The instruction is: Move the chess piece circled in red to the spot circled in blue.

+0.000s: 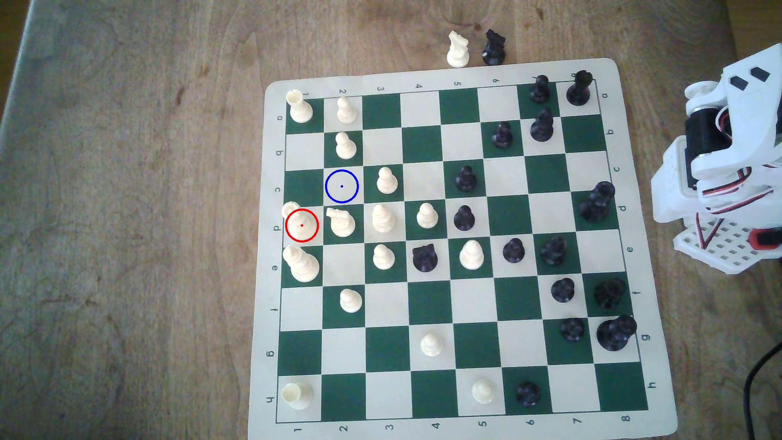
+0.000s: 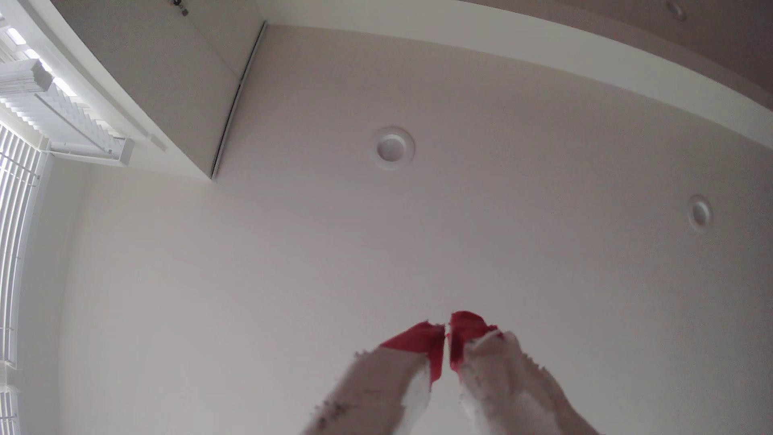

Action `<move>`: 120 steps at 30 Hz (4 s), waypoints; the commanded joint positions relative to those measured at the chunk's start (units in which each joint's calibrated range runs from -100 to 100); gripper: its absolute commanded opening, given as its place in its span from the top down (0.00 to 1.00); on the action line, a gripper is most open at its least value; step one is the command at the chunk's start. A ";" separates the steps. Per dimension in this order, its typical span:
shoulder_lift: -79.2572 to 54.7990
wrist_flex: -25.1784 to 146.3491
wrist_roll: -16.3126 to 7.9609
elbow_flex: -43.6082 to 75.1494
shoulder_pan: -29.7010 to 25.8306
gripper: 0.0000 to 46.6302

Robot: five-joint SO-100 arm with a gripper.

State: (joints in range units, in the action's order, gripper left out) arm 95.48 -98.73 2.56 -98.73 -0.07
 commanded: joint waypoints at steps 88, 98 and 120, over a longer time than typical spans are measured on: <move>-111.10 134.02 -16.07 113.33 -4.03 0.73; -117.12 134.35 -15.82 120.40 -4.74 0.74; -121.79 133.78 -14.60 121.58 -3.80 0.73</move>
State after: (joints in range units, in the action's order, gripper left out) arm -28.78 36.41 -12.09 17.04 -3.69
